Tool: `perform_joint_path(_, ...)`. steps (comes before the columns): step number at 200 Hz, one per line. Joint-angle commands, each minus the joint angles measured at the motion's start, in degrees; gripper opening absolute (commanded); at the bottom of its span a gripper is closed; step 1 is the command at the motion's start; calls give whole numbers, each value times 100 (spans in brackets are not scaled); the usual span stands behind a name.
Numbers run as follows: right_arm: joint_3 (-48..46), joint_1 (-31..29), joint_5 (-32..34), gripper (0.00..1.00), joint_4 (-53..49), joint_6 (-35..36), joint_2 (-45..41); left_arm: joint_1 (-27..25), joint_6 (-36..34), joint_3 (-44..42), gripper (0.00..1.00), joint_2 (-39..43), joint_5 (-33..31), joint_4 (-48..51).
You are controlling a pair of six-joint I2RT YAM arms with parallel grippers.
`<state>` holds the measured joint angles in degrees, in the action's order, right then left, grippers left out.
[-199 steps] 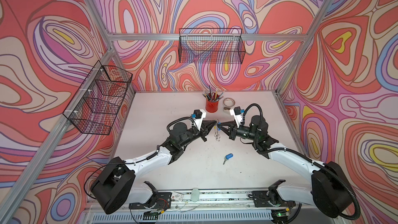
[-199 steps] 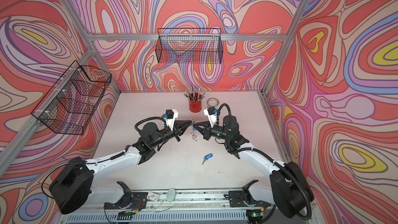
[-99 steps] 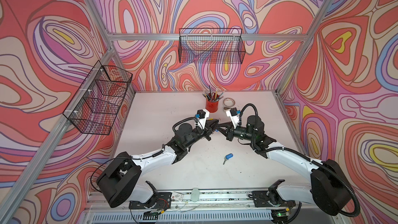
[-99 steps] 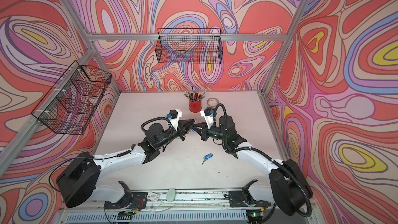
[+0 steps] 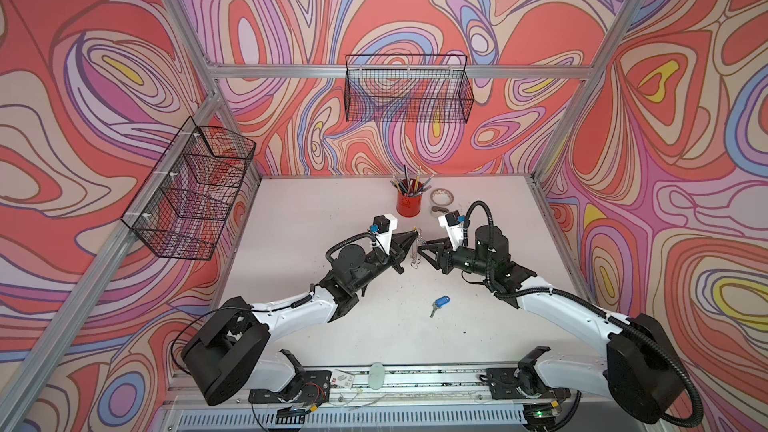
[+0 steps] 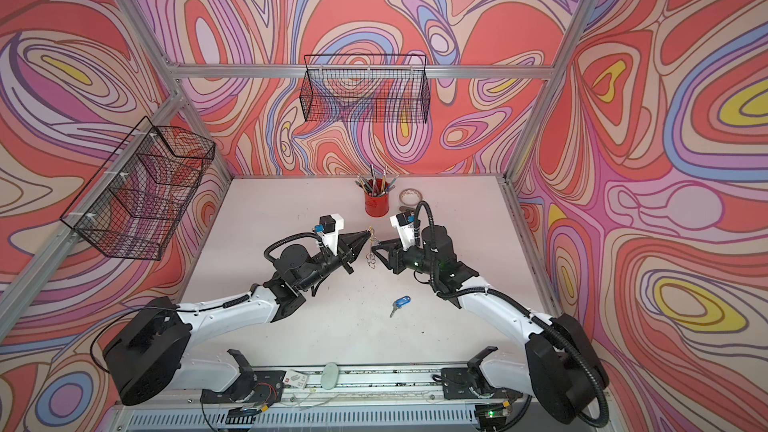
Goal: Put the keys on the keyring
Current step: 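Open the right gripper and draw it back from the disc, then bring the right gripper back to the split ring beside the left gripper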
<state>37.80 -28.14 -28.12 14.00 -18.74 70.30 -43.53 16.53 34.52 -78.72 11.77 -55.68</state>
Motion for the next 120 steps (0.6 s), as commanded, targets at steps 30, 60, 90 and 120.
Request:
perform_joint_path(30,262,437,1902,54,-1408,-267,-73,99,236,-92,0,111,95,-616)
perform_joint_path(60,281,598,2082,63,-1375,-395,-290,130,262,-105,0,102,260,-624)
perform_joint_path(90,452,617,1393,68,-956,-453,-526,218,351,-115,0,137,393,-498)
perform_joint_path(120,295,630,-145,70,300,-584,-758,383,542,-120,0,137,812,-490)
